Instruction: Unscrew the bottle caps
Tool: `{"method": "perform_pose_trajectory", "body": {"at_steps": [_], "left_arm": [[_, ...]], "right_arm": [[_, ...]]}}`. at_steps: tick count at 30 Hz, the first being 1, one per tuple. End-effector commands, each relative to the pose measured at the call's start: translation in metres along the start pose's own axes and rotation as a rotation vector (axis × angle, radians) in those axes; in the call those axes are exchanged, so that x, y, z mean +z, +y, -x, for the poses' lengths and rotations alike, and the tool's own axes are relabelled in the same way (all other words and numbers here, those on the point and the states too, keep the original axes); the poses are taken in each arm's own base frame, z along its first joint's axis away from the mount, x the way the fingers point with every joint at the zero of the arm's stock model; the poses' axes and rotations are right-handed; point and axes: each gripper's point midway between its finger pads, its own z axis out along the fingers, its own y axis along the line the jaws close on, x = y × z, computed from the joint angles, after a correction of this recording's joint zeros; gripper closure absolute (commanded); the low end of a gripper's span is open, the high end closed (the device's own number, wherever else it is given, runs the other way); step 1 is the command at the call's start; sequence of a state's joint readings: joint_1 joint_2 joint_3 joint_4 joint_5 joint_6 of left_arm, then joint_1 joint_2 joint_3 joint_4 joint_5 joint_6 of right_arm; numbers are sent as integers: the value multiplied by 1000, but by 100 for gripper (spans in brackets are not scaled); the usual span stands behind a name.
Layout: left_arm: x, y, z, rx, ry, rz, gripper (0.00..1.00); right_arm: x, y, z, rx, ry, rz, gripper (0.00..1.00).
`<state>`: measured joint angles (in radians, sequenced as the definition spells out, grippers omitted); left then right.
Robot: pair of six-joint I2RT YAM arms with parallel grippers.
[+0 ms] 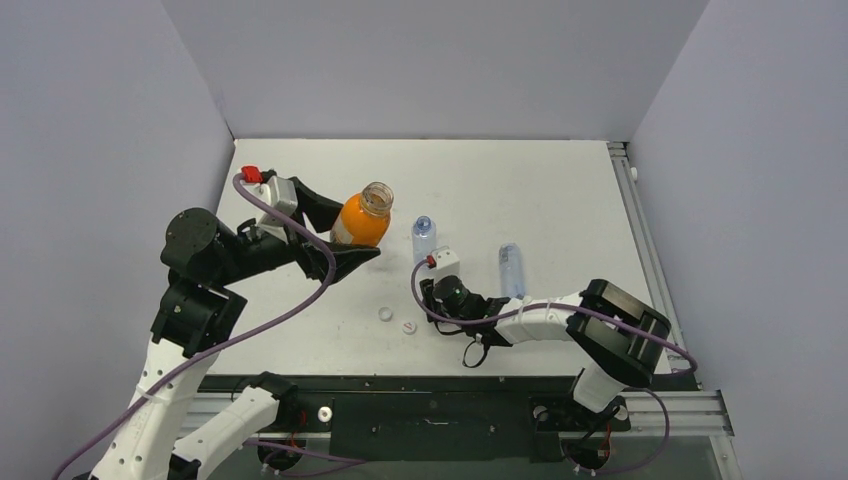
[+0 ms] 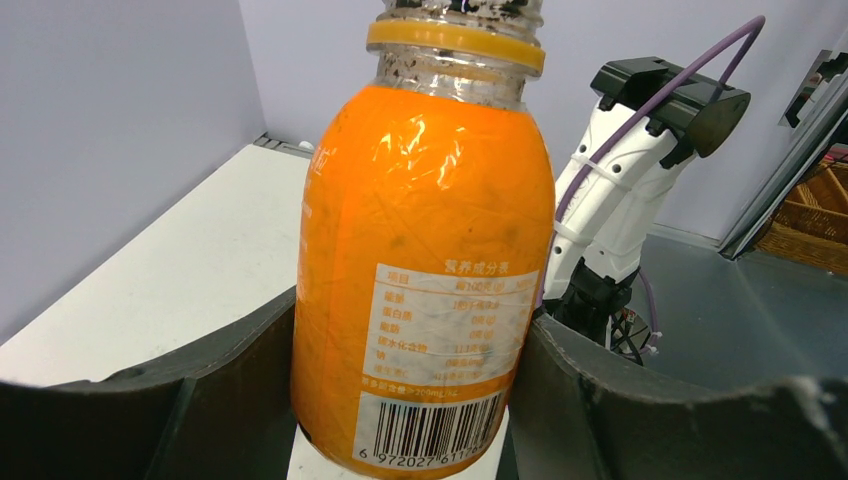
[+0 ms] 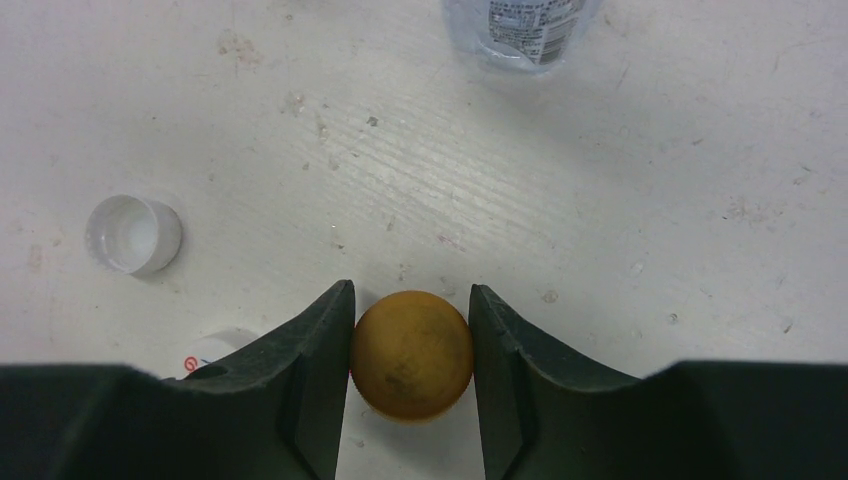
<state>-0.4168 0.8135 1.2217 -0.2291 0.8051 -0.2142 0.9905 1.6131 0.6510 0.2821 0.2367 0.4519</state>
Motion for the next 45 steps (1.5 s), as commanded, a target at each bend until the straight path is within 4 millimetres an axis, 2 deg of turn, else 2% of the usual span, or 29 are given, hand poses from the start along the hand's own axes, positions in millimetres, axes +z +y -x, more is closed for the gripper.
{"method": "perform_pose_trajectory", "body": {"at_steps": [1, 2, 3, 4, 5, 6, 7, 9, 11, 12, 13, 15, 17, 18, 19, 20, 22, 23, 24, 28, 32, 37, 42, 45], "left_arm": [[-4, -3, 12, 42, -30, 8, 100], [-4, -3, 11, 41, -30, 7, 100], [-3, -3, 11, 42, -31, 6, 100], [-3, -3, 12, 44, -31, 4, 100], [-3, -2, 12, 46, -33, 3, 100], [-2, -2, 12, 46, -34, 3, 100], [-2, -1, 12, 45, -34, 3, 100], [-1, -1, 12, 43, -36, 1, 100], [0, 0, 11, 39, -40, 2, 100], [0, 0, 11, 37, -41, 2, 100], [0, 1, 9, 34, -39, 3, 100], [0, 1, 6, 30, -36, 6, 100], [0, 3, 1, 26, -31, 8, 100], [0, 3, 0, 28, -31, 7, 100], [0, 4, -4, 24, -26, 7, 100], [1, 5, -6, 24, -25, 6, 100], [1, 6, -8, 25, -23, 5, 100], [1, 6, -9, 28, -22, 5, 100], [1, 6, -11, 27, -20, 5, 100], [1, 4, -18, 22, -6, -15, 100], [1, 2, -27, -2, 13, -37, 100], [2, -2, -30, -9, 13, -57, 100], [3, -5, -32, -20, 18, -78, 100], [3, -10, -34, -24, 24, -102, 100]], "right_arm": [[-1, -2, 15, 32, -103, -33, 80], [-3, -4, 10, 31, -93, -39, 76], [-5, -5, 10, 33, -94, -38, 66], [-6, -7, 5, 30, -82, -43, 61], [-11, -7, 8, 36, -91, -35, 51], [-15, -7, 9, 36, -89, -34, 47], [-22, -4, 22, 48, -115, -14, 40], [-38, 3, 45, 57, -151, 21, 32], [-61, 11, 78, 53, -207, 63, 24], [-78, 11, 92, 53, -229, 80, 23], [-92, 18, 118, 53, -274, 112, 21], [-129, 23, 151, 44, -315, 164, 20], [-175, 34, 198, 52, -402, 268, 19], [-193, 38, 213, 52, -432, 309, 19], [-220, 50, 235, 41, -464, 392, 18], [-234, 56, 246, 32, -481, 439, 18], [-287, 82, 281, -14, -541, 616, 18], [-296, 86, 284, -27, -540, 647, 18], [-313, 94, 296, -41, -562, 702, 18], [-351, 115, 318, -45, -627, 854, 17], [-358, 128, 327, -39, -640, 912, 17], [-337, 143, 322, -41, -588, 909, 16], [-330, 152, 322, -38, -582, 909, 18], [-324, 152, 324, -23, -585, 896, 22]]}}
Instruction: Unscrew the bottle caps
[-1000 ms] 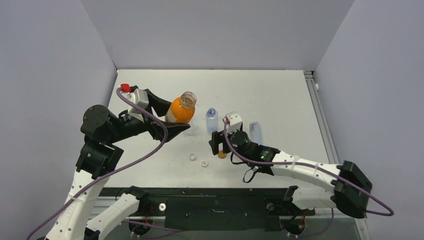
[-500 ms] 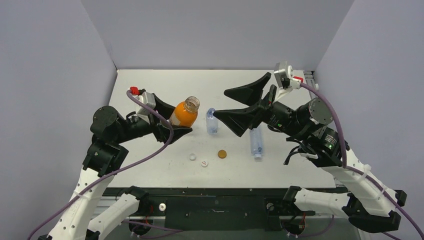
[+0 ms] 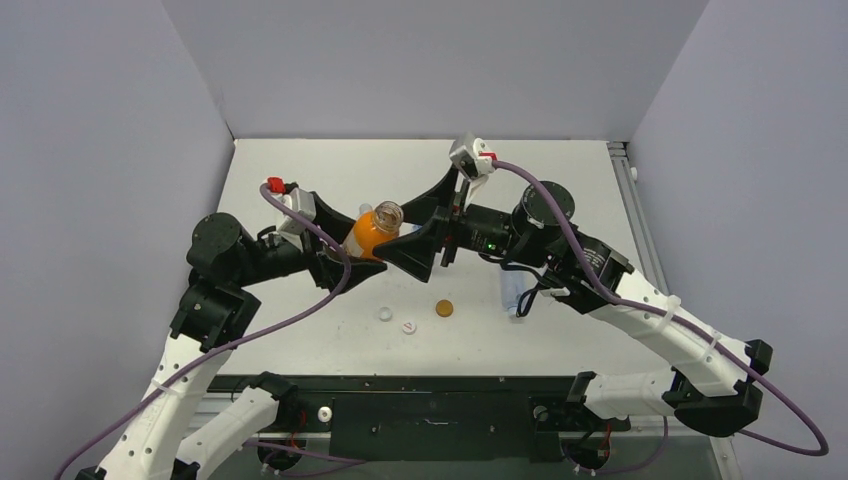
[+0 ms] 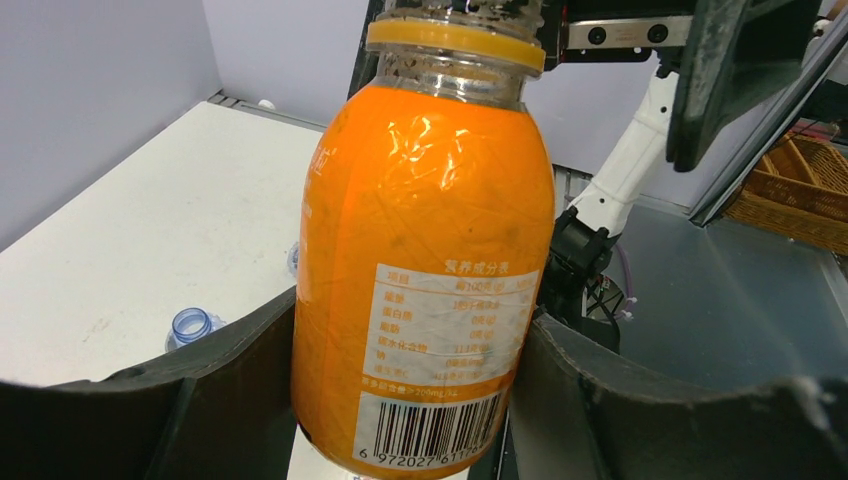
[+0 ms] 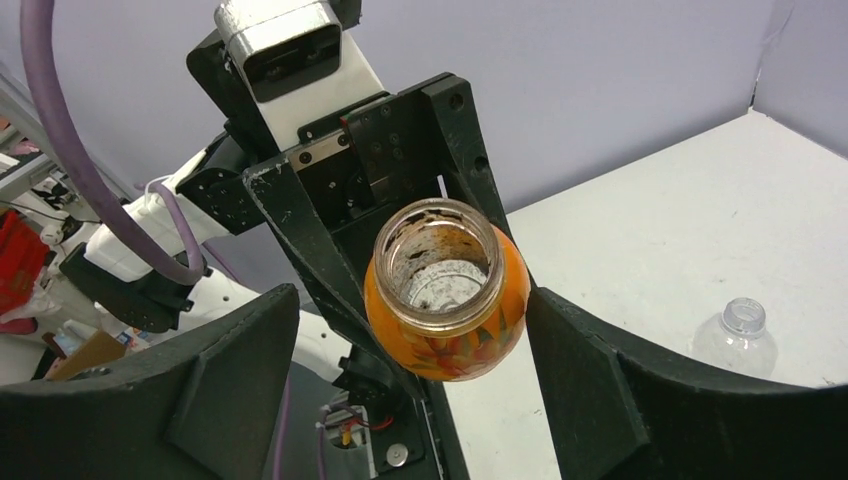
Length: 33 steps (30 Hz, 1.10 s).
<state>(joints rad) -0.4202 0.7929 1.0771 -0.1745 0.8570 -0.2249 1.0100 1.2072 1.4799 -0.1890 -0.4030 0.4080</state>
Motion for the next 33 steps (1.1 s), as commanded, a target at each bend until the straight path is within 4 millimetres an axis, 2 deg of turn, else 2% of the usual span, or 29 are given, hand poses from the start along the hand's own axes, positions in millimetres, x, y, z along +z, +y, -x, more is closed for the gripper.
{"method": "perform_pose_trajectory", "body": {"at_steps": [1, 5, 8, 12, 13, 14, 15, 16, 17, 18, 20, 22, 23, 24, 25, 26, 27, 28, 29, 30, 31, 32, 33], "left_arm": [[0, -14, 9, 40, -28, -63, 100], [-1, -19, 7, 36, -20, -87, 100], [-1, -21, 7, 32, -18, -99, 100], [-1, -23, 10, 36, -23, -100, 100], [-1, -23, 11, 38, -25, -98, 100], [-1, -23, 11, 36, -26, -97, 85], [-1, -21, 12, 34, -28, -88, 71], [-1, -20, 11, 28, -26, -79, 34], [-1, -17, 12, 25, -29, -58, 15], [-2, -14, 10, 17, -22, -41, 1], [-3, -7, 7, 25, -13, 9, 3], [-7, 1, 3, 42, 4, 61, 3], [-8, 5, 2, 49, 6, 93, 3], [-11, 8, -1, 55, 27, 112, 3], [-13, 13, -1, 62, 32, 147, 3], [-16, 15, -3, 68, 51, 168, 3], [-18, 21, -3, 71, 58, 210, 3], [-22, 23, -4, 77, 79, 231, 3], [-24, 29, -4, 82, 88, 265, 3], [-27, 30, -6, 87, 110, 278, 3], [-29, 34, -7, 113, 126, 296, 3], [-31, 35, -8, 112, 143, 310, 3], [-31, 38, -10, 116, 160, 314, 3]], "right_arm": [[-2, 12, 29, -18, -98, 24, 23], [3, 3, 30, -15, -120, -13, 28], [9, -2, 32, -12, -128, -34, 39], [18, -4, 31, 3, -119, -29, 64], [19, -3, 31, 6, -117, -26, 75], [20, -4, 29, 7, -112, -30, 80], [19, -6, 29, 6, -112, -39, 91], [18, -7, 27, 5, -101, -49, 95], [16, -12, 28, -12, -104, -72, 100], [12, -15, 25, -19, -89, -95, 100], [2, -32, 22, -56, -71, -177, 100], [-14, -70, 14, -105, -42, -347, 100], [-21, -83, 8, -123, -15, -393, 100], [-33, -107, 4, -125, -6, -475, 100], [-41, -120, 1, -124, 1, -515, 100], [-55, -146, -6, -120, 8, -600, 100], [-64, -159, -8, -125, 7, -654, 100], [-79, -184, -17, -126, 20, -750, 100], [-85, -194, -22, -139, 31, -790, 100], [-96, -215, -34, -143, 54, -875, 100], [-101, -224, -37, -155, 60, -911, 100], [-110, -242, -50, -155, 89, -980, 100], [-111, -250, -54, -155, 84, -1006, 100]]}}
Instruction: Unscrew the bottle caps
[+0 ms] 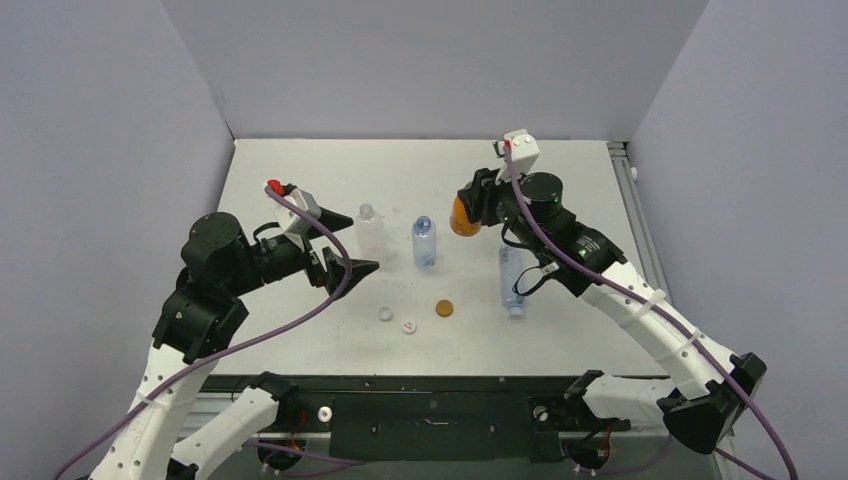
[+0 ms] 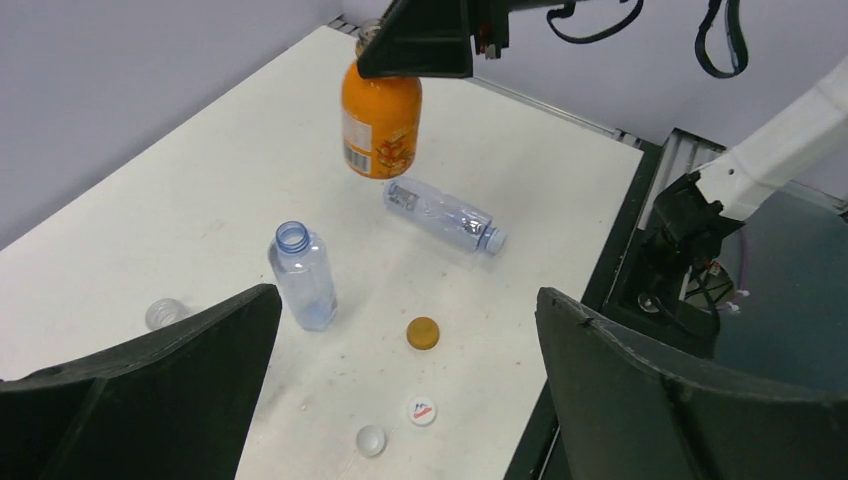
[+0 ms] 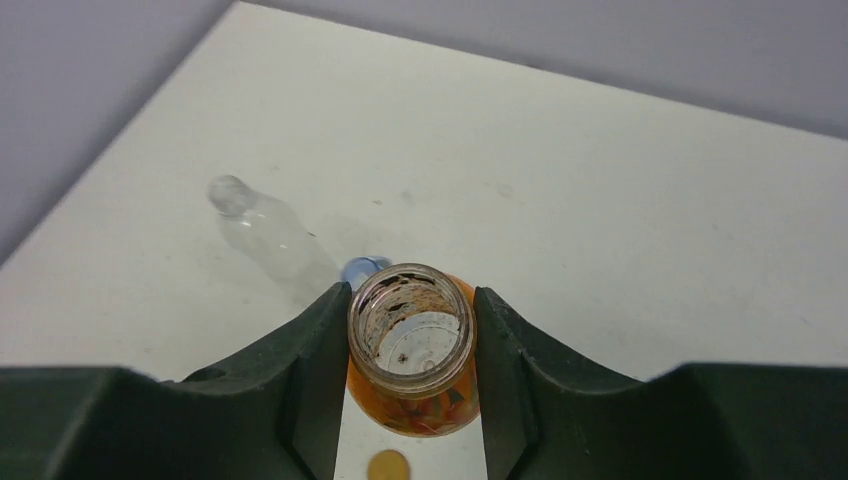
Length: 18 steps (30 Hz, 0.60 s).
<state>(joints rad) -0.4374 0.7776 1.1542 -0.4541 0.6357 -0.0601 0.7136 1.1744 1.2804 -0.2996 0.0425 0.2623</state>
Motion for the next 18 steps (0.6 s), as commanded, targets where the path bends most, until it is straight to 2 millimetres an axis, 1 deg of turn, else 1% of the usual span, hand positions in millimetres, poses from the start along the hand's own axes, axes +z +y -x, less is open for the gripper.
{"method": "perform_pose_trajectory", "body": {"at_steps": [1, 2, 3, 4, 5, 6, 7, 8, 9, 10, 11, 12, 13, 14, 15, 16, 17, 18], "left_arm": [[-12, 15, 3, 73, 62, 104, 3], [-10, 17, -2, 50, 90, 110, 3], [-9, 19, -1, 34, 98, 119, 3], [-9, 20, -1, 21, 108, 124, 3], [-7, 22, -2, 12, 118, 130, 3], [-8, 22, -2, 4, 122, 133, 3], [-7, 23, -2, -1, 125, 137, 3], [-7, 23, -1, -7, 121, 140, 3], [-8, 24, 1, -4, 113, 152, 3], [-8, 25, 1, -17, 103, 161, 3], [-10, 24, 4, -16, 89, 165, 3], [-10, 23, 4, -13, 83, 161, 3], [-11, 20, 5, -6, 78, 148, 3], [-11, 19, 5, -4, 77, 142, 3], [-11, 18, 5, -3, 76, 133, 3], [-11, 17, 5, -2, 74, 128, 3], [-11, 16, 6, 2, 74, 126, 3], [-11, 16, 6, 4, 73, 125, 3]], "right_arm": [[18, -63, -35, -61, 35, -268, 100], [25, -70, -39, -55, 28, -292, 100], [30, -77, -47, -52, 23, -319, 100], [36, -84, -61, -58, 49, -343, 100], [41, -90, -62, -56, 34, -367, 100], [47, -97, -76, -62, 59, -393, 100], [51, -100, -77, -61, 48, -399, 100], [56, -104, -89, -71, 72, -413, 100], [59, -106, -90, -72, 64, -421, 100], [62, -111, -102, -76, 89, -434, 100], [66, -111, -98, -65, 63, -433, 100], [68, -113, -107, -65, 72, -437, 100], [70, -113, -106, -56, 54, -433, 100], [71, -115, -118, -56, 71, -436, 100], [74, -115, -119, -50, 57, -433, 100], [75, -117, -131, -50, 77, -439, 100], [78, -118, -133, -43, 64, -439, 100], [79, -120, -147, -43, 86, -444, 100]]}}
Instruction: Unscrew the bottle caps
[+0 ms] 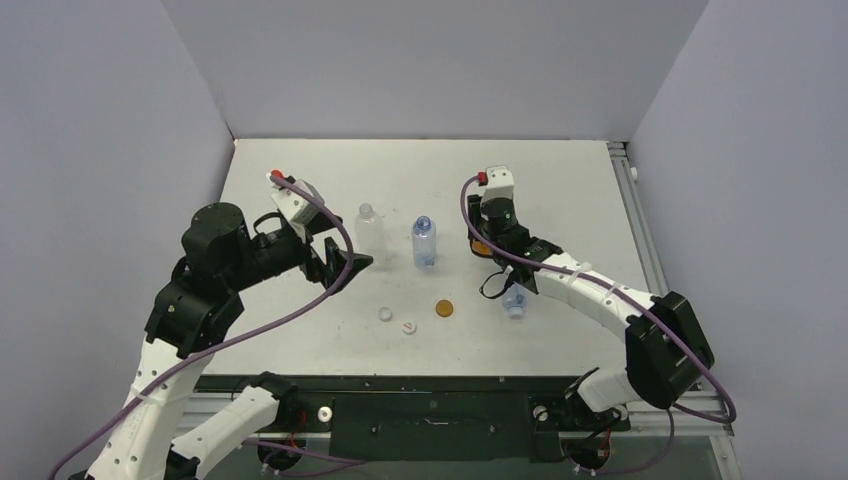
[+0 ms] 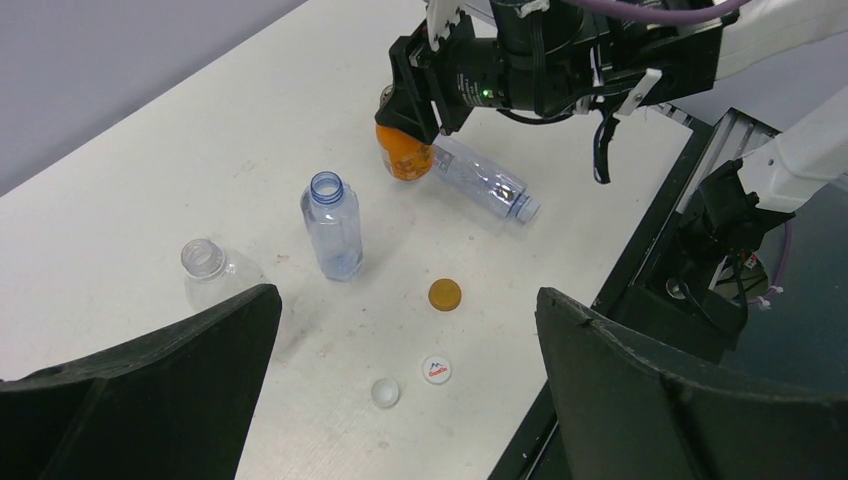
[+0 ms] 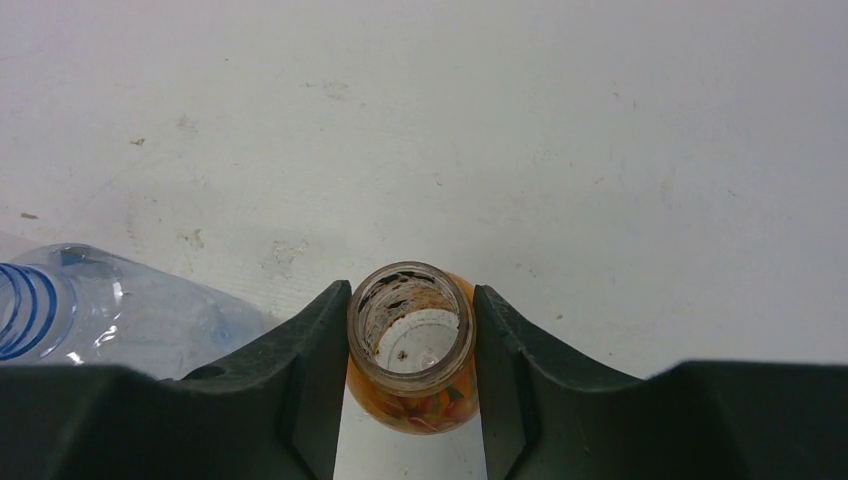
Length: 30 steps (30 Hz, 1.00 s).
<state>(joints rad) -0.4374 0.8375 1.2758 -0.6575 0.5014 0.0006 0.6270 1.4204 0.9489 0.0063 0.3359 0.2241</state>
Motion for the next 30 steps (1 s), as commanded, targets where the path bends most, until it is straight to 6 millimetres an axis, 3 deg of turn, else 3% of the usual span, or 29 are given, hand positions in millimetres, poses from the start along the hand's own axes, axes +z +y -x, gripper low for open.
{"method": "perform_pose_trajectory", "body": {"at_steps": [1, 9, 14, 18, 20, 25, 27, 30], "left_arm": [[-5, -5, 12, 18, -42, -11, 3], [-6, -4, 15, 29, -62, 1, 3], [-8, -6, 17, 34, -70, -9, 3], [-8, -8, 15, 35, -72, -20, 3], [-8, -9, 14, 37, -75, -25, 3], [-10, -14, 14, 43, -84, -45, 3], [-10, -16, 13, 56, -80, -63, 3], [-11, -18, 13, 71, -80, -72, 3]], "right_arm": [[17, 0, 0, 66, -91, -21, 100], [31, 8, -34, 88, -61, -2, 100], [29, 10, -40, 112, -76, 5, 100], [24, 10, -42, 119, -85, 8, 85], [21, 9, -42, 128, -90, 7, 73], [9, 5, -35, 163, -111, 3, 29], [1, 2, -28, 181, -126, 1, 23], [-14, -8, -10, 208, -166, -21, 21]]}}
